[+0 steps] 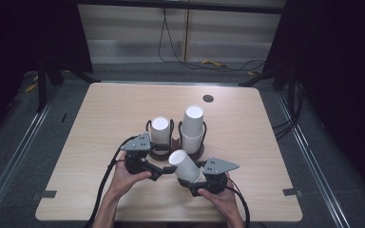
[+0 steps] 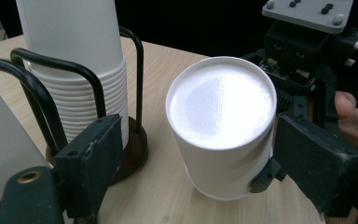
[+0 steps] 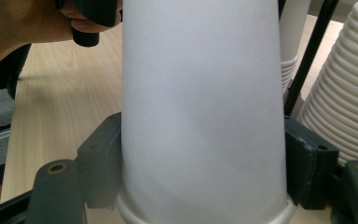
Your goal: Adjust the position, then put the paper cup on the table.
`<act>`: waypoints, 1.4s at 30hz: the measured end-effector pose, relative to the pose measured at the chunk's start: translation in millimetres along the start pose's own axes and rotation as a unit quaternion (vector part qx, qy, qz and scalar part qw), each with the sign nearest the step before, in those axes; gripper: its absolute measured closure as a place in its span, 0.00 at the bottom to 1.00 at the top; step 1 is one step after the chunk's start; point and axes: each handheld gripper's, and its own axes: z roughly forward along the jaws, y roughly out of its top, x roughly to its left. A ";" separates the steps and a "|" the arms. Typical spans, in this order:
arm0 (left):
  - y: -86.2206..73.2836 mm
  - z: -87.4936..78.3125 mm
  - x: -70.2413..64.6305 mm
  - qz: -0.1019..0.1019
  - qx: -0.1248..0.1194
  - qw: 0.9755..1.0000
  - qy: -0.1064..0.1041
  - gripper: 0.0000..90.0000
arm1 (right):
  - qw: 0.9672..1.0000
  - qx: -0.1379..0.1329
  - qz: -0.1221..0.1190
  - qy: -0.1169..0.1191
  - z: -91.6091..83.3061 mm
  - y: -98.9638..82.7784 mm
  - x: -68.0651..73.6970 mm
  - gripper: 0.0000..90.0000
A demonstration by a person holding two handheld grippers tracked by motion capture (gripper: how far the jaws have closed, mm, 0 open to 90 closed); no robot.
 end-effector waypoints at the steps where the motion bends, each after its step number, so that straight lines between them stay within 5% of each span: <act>1: 0.1 -0.6 0.1 0.000 -0.001 1.000 -0.001 0.18 | 1.000 0.002 0.000 0.001 -0.1 0.2 -0.9 0.29; 24: 10.6 -16.5 1.9 0.020 0.020 0.999 0.016 0.18 | 0.999 0.046 -0.021 0.009 2.6 16.6 -10.2 0.30; 33: 8.8 -14.4 2.6 0.027 0.052 0.998 0.008 0.18 | 0.994 0.097 -0.054 0.014 10.4 26.5 -13.4 0.30; 42: 11.6 -13.3 2.4 0.027 0.070 0.997 -0.005 0.18 | 0.990 0.118 -0.067 0.023 10.8 36.0 -12.9 0.30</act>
